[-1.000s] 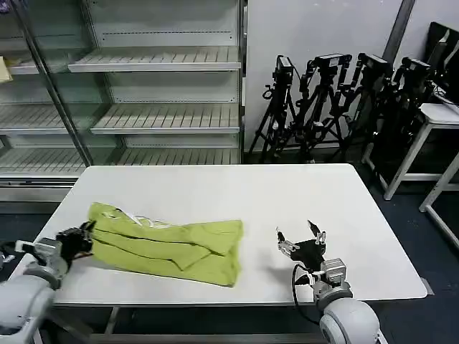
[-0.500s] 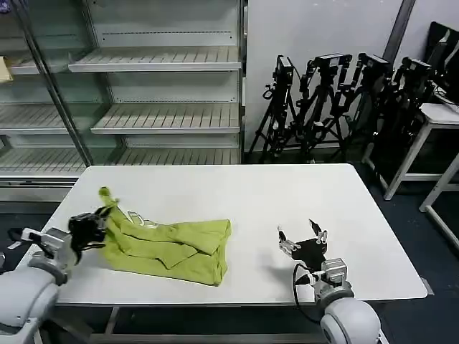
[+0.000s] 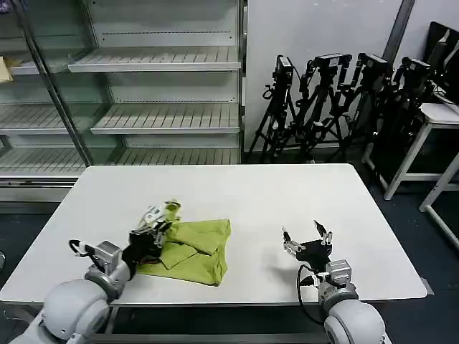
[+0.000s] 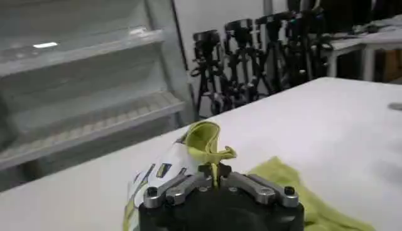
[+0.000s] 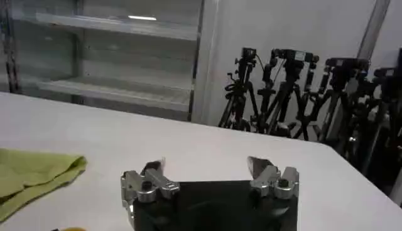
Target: Fold and organize the clothes.
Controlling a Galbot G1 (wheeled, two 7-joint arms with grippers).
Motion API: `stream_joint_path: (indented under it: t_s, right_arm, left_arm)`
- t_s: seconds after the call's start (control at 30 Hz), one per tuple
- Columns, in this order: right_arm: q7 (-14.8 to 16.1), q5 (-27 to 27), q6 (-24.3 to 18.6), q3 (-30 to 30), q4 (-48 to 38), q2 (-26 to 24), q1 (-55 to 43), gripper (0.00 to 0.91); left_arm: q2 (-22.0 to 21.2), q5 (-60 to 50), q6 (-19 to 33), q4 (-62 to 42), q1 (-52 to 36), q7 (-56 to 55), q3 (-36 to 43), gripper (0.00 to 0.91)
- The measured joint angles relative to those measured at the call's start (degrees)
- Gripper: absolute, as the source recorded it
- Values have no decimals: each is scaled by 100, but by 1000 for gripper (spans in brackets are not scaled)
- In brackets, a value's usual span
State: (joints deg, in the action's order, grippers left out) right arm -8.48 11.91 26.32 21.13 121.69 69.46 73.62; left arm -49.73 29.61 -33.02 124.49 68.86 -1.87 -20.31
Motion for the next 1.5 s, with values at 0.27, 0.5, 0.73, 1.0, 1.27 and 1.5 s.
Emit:
stream_joint_path:
  t_s: [0.27,0.5,0.73,1.0,1.27,1.5]
  right_arm:
    - [0,-20,-1,46,30,-26,55,907]
    - [0,-26,-1,58,68,-20,80,907]
    - [5,-31,-1,62,75,-9,84,907]
    - [23,-30,1,49,54,8,56,907]
    - [36,-25,-44,39,30,11,50,907]
    - [41,-9,-100,52,39,-21,46,907]
  left_arm:
    - [-222,140,-6,-31,-231,-222,589,10]
    - [-339,193,-8,-182,-407,-391,790,60]
    - [-461,301,-6,-268,-547,-498,917,907]
    - [-607,589,80,-178,-711,-571,870,907]
    - [-543,701,254,-97,-656,-599,539,907]
    - [-468,301,325,-404,-323,-610,32,907]
